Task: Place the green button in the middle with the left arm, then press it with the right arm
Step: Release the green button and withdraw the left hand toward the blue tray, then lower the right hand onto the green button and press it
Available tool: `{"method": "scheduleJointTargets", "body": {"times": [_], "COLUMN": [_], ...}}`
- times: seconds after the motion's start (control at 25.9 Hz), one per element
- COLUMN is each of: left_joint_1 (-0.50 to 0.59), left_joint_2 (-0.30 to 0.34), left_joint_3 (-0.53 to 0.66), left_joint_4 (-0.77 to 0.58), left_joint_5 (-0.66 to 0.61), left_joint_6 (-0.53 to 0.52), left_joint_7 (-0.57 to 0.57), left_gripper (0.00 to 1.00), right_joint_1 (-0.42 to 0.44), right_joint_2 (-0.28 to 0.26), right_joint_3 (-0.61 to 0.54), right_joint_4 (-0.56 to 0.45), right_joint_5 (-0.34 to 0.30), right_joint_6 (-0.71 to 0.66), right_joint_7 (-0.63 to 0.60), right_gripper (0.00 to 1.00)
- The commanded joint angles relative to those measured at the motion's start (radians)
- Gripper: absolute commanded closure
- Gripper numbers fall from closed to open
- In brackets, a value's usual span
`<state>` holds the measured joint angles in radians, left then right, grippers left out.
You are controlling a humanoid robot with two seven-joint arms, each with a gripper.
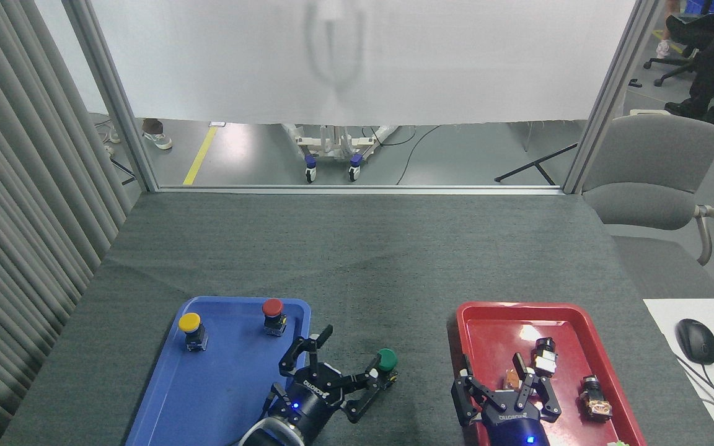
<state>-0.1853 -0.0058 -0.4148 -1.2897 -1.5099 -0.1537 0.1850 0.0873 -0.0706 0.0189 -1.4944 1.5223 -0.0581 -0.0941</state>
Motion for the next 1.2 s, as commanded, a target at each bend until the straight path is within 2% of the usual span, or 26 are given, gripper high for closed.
{"method": "scheduleJointTargets", "body": {"times": [0.0,0.04,0.19,0.31,0.46,0.7,0.89,1.0,1.16], "left_joint_1": [0.066,0.081,0.136,0.170,0.182,0.199,0.198,0.198,0.196], "left_joint_2": [0.040,0.047,0.063,0.064,0.081,0.086,0.084,0.086,0.087], "left_joint_3": [0.093,0.119,0.241,0.306,0.353,0.435,0.456,0.470,0.473], "left_joint_4": [-0.100,-0.114,-0.115,-0.114,-0.114,-0.108,-0.106,-0.108,-0.106], "left_joint_5": [0.000,0.000,0.000,0.000,0.000,0.002,0.023,0.085,0.099], "left_joint_6": [0.000,-0.001,-0.001,-0.003,-0.003,0.000,0.005,0.003,0.003], "left_joint_7": [-0.001,-0.001,0.002,0.011,0.016,0.016,0.016,0.016,0.016], "left_gripper": [0.00,0.00,0.00,0.00,0.00,0.00,0.00,0.00,0.00], "right_joint_1": [-0.003,-0.004,-0.034,-0.052,-0.075,-0.100,-0.130,-0.153,-0.167], "right_joint_2": [0.014,0.015,0.026,0.035,0.061,0.084,0.103,0.109,0.110], "right_joint_3": [0.036,0.044,0.093,0.127,0.188,0.227,0.231,0.240,0.250], "right_joint_4": [0.002,0.002,0.009,0.016,0.059,0.102,0.151,0.203,0.270], "right_joint_5": [0.002,0.004,0.009,0.055,0.078,0.084,0.085,0.105,0.105], "right_joint_6": [0.000,0.000,0.007,0.026,0.057,0.080,0.087,0.096,0.107], "right_joint_7": [0.017,0.019,0.019,0.019,0.020,0.020,0.034,0.040,0.040], "right_gripper": [0.30,0.33,0.64,0.84,0.99,1.00,1.00,1.00,1.00]}}
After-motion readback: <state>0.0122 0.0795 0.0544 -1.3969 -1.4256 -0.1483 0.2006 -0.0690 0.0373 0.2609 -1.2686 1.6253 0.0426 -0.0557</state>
